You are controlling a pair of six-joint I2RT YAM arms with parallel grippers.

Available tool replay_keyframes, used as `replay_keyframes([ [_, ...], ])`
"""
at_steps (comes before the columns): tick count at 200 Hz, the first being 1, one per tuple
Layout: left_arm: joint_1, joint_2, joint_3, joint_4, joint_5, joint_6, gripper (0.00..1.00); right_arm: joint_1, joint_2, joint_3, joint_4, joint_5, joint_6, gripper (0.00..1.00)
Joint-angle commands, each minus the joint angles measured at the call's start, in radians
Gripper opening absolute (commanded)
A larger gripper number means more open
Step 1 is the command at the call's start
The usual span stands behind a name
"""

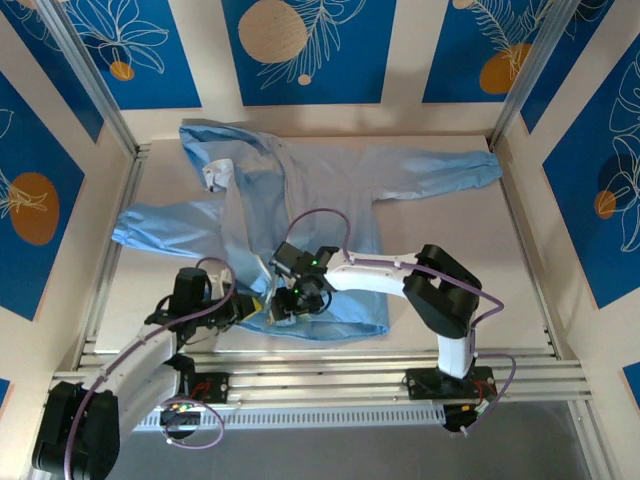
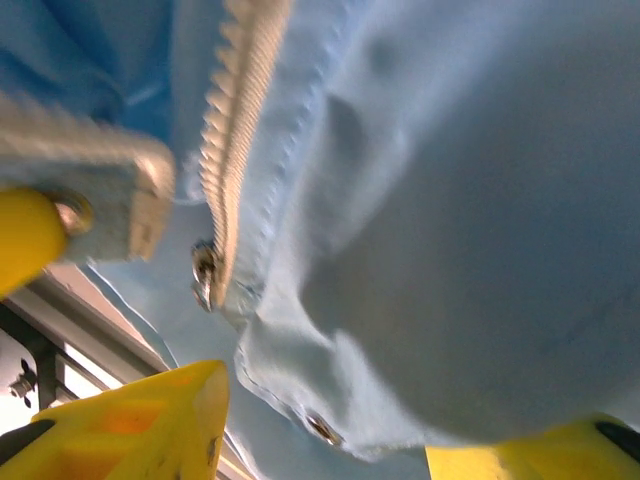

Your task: Zip up the jacket

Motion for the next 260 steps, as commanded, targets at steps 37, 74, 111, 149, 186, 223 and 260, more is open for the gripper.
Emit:
replay_keyframes([
  [37,-0.01,0.022,-0.026,0.004,0.039,0.04,0.0,0.006,-0.046,-0.001,0.021,0.136,0.041,0.15],
  [74,-0.011,-0.086,-0.018,-0.002,0.045,0.004,0.0,-0.018,-0.241,-0.121,0.055,0.205,-0.015,0.09],
  [111,-0.02,-0.142,0.036,-0.029,0.05,-0.038,0.0,-0.046,-0.334,-0.175,0.02,0.212,-0.043,0.08],
  [149,-0.147,-0.144,0.09,-0.041,-0.084,-0.073,0.0,-0.049,-0.367,-0.214,0.023,0.203,-0.062,0.08],
  [186,-0.284,0.001,0.057,0.143,-0.172,-0.133,0.0,-0.046,-0.368,-0.261,0.117,0.106,-0.106,0.09],
  [223,-0.323,0.18,0.031,0.323,-0.171,-0.157,0.0,-0.053,-0.365,-0.313,0.177,0.052,-0.112,0.19],
  [260,-0.376,0.319,0.029,0.45,-0.168,-0.185,0.0,-0.069,-0.323,-0.351,0.237,-0.017,-0.049,0.42],
])
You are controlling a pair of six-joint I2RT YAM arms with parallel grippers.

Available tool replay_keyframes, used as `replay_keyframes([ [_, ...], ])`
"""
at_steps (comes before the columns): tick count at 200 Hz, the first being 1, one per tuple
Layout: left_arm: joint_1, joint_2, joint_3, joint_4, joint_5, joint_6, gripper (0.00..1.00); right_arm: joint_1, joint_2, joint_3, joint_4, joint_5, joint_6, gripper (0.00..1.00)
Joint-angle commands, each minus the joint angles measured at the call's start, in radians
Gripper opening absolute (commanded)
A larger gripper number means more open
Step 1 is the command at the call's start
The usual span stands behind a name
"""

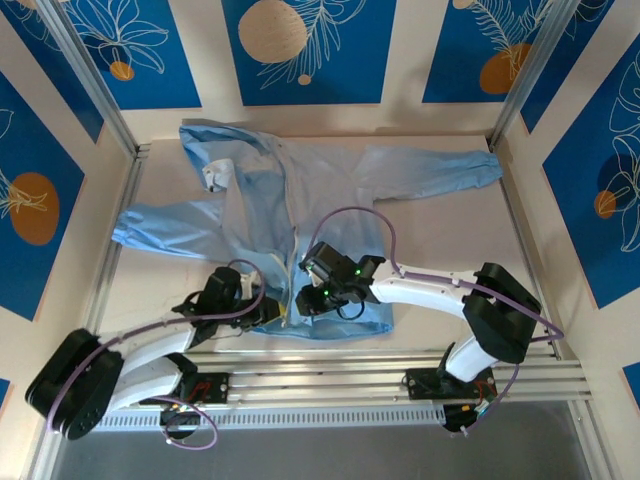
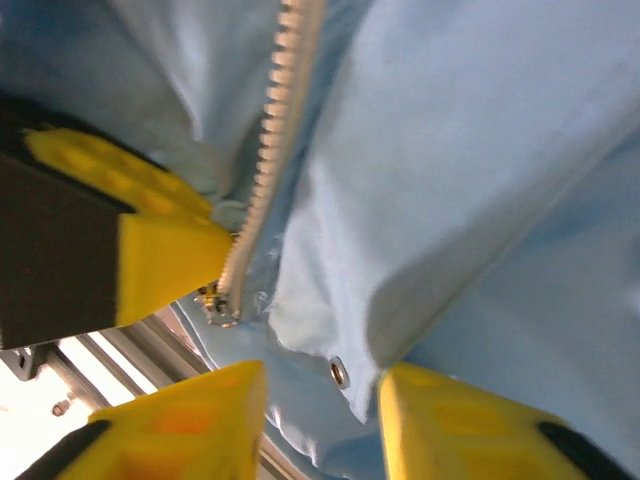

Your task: Zip up the jacket

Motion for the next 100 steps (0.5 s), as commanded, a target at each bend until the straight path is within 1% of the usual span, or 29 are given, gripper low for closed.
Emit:
replay_keyframes([
  [1,-0.032,0.06,-0.01,0.138,-0.008,-0.03,0.0,-0.01,0.019,-0.024,0.056,-0.074,0.037,0.42],
  [28,-0.041,0.112,-0.017,0.189,-0.017,-0.046,0.0,-0.013,0.03,-0.041,0.044,-0.063,0.083,0.46],
  [60,-0.042,0.15,-0.017,0.22,-0.012,-0.049,0.0,-0.011,0.002,-0.089,0.057,-0.022,0.133,0.52],
  [100,-0.042,0.21,-0.015,0.297,0.014,-0.066,0.0,-0.038,0.023,-0.139,0.181,-0.043,0.13,0.53],
])
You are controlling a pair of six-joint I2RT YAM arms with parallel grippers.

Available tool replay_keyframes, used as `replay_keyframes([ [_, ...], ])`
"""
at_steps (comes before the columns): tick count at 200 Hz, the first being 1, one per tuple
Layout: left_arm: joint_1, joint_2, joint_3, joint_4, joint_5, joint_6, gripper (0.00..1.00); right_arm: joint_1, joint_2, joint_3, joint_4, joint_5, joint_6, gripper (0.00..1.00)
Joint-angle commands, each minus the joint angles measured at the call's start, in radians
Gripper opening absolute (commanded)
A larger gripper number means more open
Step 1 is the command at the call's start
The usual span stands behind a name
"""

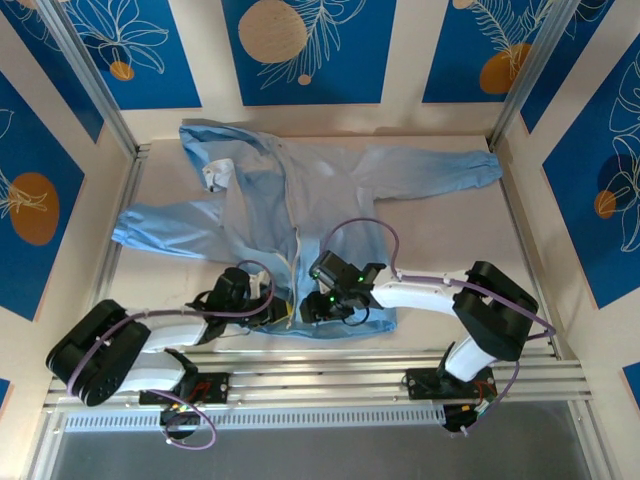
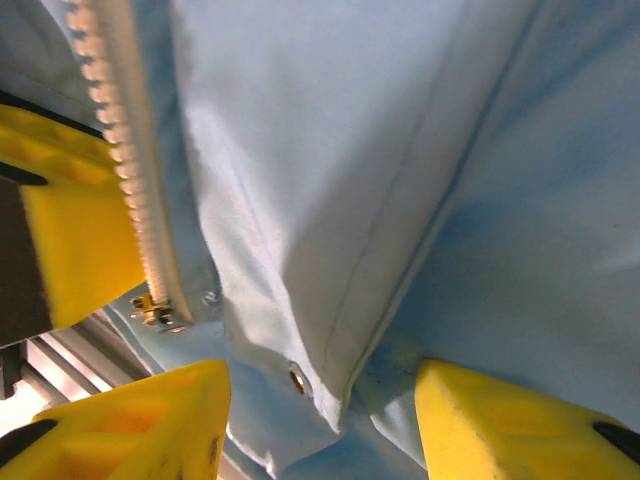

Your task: Zip up the jacket

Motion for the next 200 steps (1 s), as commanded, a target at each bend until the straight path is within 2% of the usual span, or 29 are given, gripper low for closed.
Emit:
replay_keyframes([
  [1,-0.01,0.037,-0.011,0.086,0.021,-0.022,0.0,-0.021,0.005,-0.028,0.103,-0.014,0.013,0.53],
  [29,-0.01,0.072,-0.003,0.148,0.055,-0.035,0.0,-0.052,0.047,-0.047,0.275,-0.119,-0.011,0.53],
  [46,-0.01,0.078,0.009,0.155,0.07,-0.034,0.0,-0.063,0.066,-0.046,0.35,-0.175,-0.022,0.49],
  [55,-0.01,0.073,0.017,0.151,0.078,-0.03,0.0,-0.065,0.063,-0.046,0.368,-0.18,-0.029,0.4],
  [64,-0.01,0.06,0.028,0.137,0.085,-0.026,0.0,-0.065,0.048,-0.046,0.36,-0.162,-0.036,0.22],
  [72,-0.008,0.041,0.039,0.113,0.088,-0.021,0.0,-0.067,0.027,-0.048,0.345,-0.14,-0.047,0.11],
  [88,-0.004,-0.018,0.068,0.026,0.09,0.007,0.0,-0.074,-0.042,-0.06,0.313,-0.099,-0.085,0.0],
  [117,0.034,-0.157,0.117,-0.171,0.079,0.054,0.0,-0.09,-0.198,-0.069,0.231,-0.039,-0.189,0.0],
  [141,0.065,-0.256,0.145,-0.281,0.071,0.066,0.0,-0.123,-0.331,-0.084,0.21,-0.04,-0.266,0.0],
  [178,0.055,-0.279,0.139,-0.241,0.087,0.016,0.0,-0.173,-0.446,-0.117,0.231,-0.058,-0.293,0.0],
  [200,0.004,-0.263,0.141,-0.197,0.07,-0.013,0.0,-0.189,-0.457,-0.125,0.226,-0.048,-0.276,0.0],
])
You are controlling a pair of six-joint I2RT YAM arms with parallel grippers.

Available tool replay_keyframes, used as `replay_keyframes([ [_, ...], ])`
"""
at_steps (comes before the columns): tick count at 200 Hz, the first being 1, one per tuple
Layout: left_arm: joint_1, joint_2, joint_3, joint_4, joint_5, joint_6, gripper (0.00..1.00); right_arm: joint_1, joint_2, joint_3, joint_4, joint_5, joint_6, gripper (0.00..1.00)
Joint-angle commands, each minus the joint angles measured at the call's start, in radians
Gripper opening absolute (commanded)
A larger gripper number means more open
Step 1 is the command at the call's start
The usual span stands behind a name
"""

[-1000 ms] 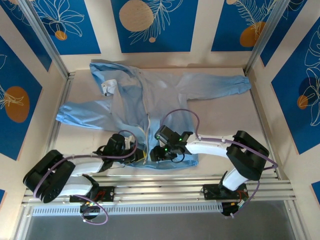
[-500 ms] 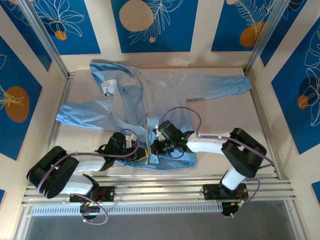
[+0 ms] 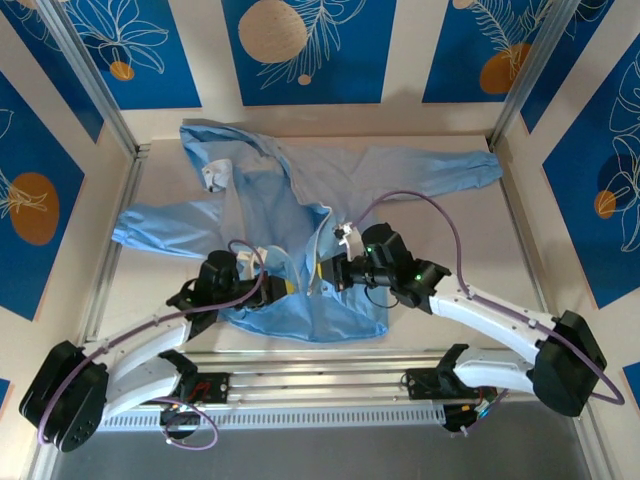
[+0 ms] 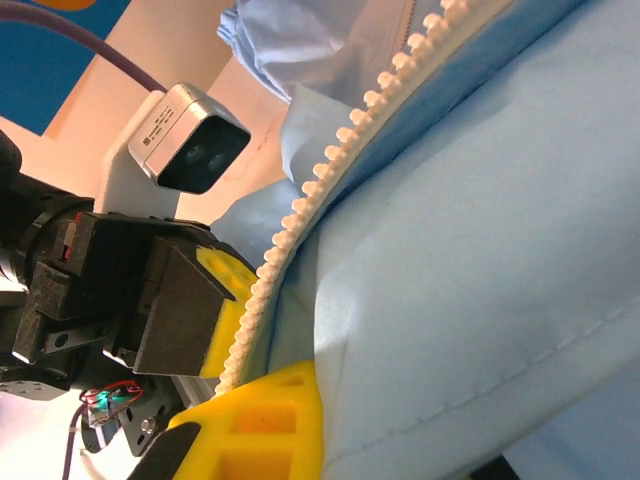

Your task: Zip up the jacket

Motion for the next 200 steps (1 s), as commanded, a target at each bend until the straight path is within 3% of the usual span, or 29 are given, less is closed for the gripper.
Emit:
replay_keyframes([
  [1,-0.042,0.012,0.008,0.017,0.005,-0.031,0.0,-0.014,-0.016,-0.021,-0.006,0.006,-0.026,0.0],
  [33,-0.121,0.023,0.044,0.017,-0.022,-0.047,0.0,-0.016,0.007,-0.032,0.006,0.001,0.013,0.0],
  [69,-0.124,-0.028,0.073,-0.014,-0.024,-0.059,0.0,-0.016,0.062,-0.029,-0.003,0.007,0.05,0.0],
  [113,-0.124,-0.102,0.118,-0.191,-0.081,0.026,0.0,-0.013,0.115,0.006,-0.004,-0.008,0.059,0.0],
  [148,-0.123,-0.107,0.128,-0.265,-0.142,0.107,0.0,0.001,0.231,0.157,-0.238,0.058,0.063,0.0],
  [200,-0.088,-0.104,0.114,-0.501,-0.3,0.167,0.0,0.094,0.646,0.508,-0.627,0.08,-0.012,0.0],
])
